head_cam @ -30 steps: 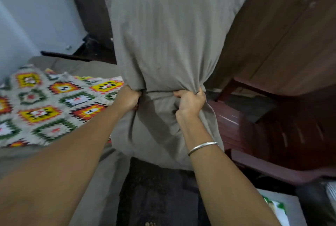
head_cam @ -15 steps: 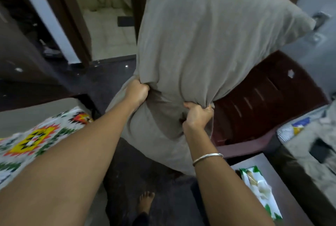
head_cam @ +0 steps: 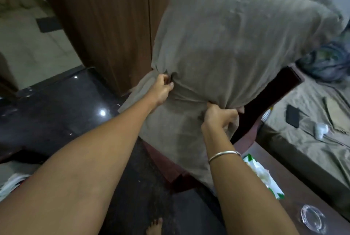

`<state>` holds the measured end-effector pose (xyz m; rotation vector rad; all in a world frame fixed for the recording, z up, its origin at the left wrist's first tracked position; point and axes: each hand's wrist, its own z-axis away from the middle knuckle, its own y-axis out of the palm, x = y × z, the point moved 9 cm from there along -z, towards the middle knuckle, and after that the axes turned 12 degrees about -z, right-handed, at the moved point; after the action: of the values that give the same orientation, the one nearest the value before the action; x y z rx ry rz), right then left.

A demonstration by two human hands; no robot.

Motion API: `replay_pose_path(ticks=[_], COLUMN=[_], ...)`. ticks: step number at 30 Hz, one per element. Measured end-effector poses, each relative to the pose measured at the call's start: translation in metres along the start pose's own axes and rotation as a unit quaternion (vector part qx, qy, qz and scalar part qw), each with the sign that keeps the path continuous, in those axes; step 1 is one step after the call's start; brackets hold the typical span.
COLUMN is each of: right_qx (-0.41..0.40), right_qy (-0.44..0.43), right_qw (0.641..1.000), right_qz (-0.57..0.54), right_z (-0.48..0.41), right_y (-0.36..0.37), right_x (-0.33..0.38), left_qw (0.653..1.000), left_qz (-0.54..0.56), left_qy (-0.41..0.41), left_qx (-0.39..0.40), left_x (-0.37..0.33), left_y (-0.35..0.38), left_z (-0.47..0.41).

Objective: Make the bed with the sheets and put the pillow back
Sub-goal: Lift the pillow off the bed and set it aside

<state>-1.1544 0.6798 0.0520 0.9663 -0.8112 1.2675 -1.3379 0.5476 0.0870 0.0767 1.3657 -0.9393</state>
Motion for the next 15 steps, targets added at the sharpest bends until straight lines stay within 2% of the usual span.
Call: replay_pose_path(ticks=[1, 3, 7, 10, 15], right_qx=[-0.03, -0.021, 0.036, 0.057, 0.123], right_qy=[0.019, 0.032, 0.023, 0.032, 0.026], right_qw=[0.997, 0.987, 0.98, 0.973, 0.952], right_qz=[0.075, 0.155, 0.197, 0.223, 0.278], right_z=[-0.007, -0.018, -0.025, -0.025, -0.008], right_y=[-0.004, 0.002, 0.025, 0.034, 0.057], right_x=[-0.001, -0.002, -0.018, -0.03, -0.039], left_qw=[0.999, 0.992, 0.975, 0.964, 0.956], left_qz=[-0.005, -0.051, -0.133, -0.175, -0.233], left_qy=[-0.001, 0.01, 0.027, 0.029, 0.045], left_qx=[0.047, 0.117, 0.175, 0.196, 0.173], left_x=[0.0, 0.002, 0.015, 0.024, 0.03], left_y=[0.016, 0.046, 0.081, 0.087, 0.068], left_z=[-0.004, -0.008, -0.012, -0.012, -0.007])
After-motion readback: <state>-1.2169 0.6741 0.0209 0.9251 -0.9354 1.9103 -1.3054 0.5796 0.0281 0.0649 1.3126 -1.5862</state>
